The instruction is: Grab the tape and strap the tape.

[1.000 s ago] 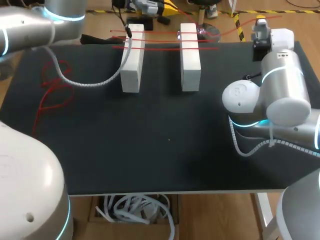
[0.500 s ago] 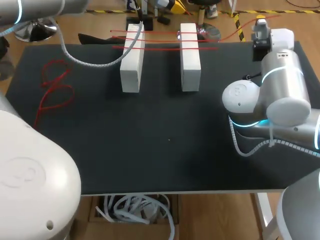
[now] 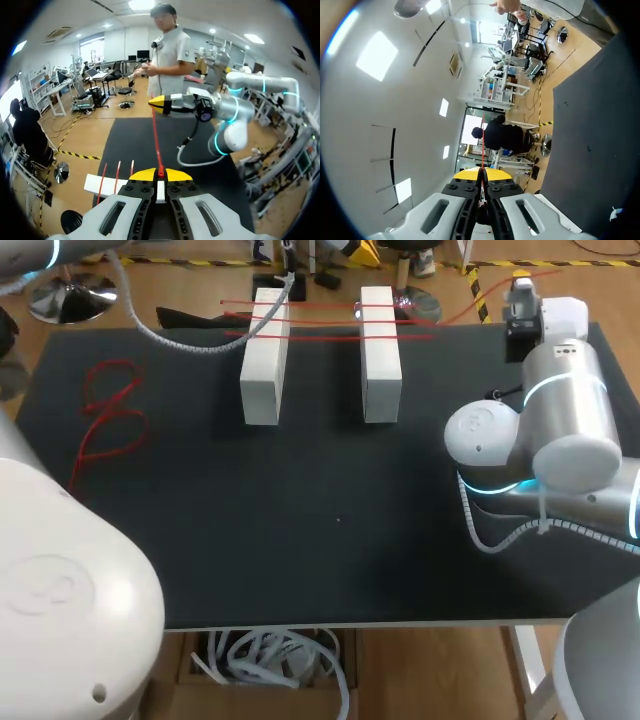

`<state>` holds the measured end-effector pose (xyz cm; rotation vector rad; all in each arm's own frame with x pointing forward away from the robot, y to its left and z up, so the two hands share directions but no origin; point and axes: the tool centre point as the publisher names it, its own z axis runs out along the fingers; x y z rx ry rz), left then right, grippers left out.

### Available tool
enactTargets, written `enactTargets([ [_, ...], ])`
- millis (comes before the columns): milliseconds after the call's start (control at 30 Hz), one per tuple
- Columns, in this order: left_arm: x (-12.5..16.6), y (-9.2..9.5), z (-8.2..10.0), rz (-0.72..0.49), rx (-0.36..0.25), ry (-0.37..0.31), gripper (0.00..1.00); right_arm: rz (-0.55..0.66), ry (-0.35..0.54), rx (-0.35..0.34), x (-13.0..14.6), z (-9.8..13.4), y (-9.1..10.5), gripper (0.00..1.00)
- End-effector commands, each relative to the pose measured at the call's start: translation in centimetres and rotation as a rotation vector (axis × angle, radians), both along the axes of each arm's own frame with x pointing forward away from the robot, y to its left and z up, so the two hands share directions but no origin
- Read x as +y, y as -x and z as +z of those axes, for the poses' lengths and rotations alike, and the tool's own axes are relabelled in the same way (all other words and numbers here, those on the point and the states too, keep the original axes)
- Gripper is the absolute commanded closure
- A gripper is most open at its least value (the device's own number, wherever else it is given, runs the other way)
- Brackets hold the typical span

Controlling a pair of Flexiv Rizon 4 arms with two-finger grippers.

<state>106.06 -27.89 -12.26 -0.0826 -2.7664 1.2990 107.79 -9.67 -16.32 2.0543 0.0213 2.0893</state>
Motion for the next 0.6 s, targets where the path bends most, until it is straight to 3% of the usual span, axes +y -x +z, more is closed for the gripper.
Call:
enactTargets([
  [33, -1.26, -1.09, 0.07, -0.035, 0.012, -0.077, 1.00, -0.001, 0.000, 0.004, 0.02, 0.13, 0.00, 1.00],
  [600, -1.50, -1.19, 0.10, -0.050, 0.006, -0.068, 1.00, -0.001, 0.000, 0.004, 0.02, 0.13, 0.00, 1.00],
])
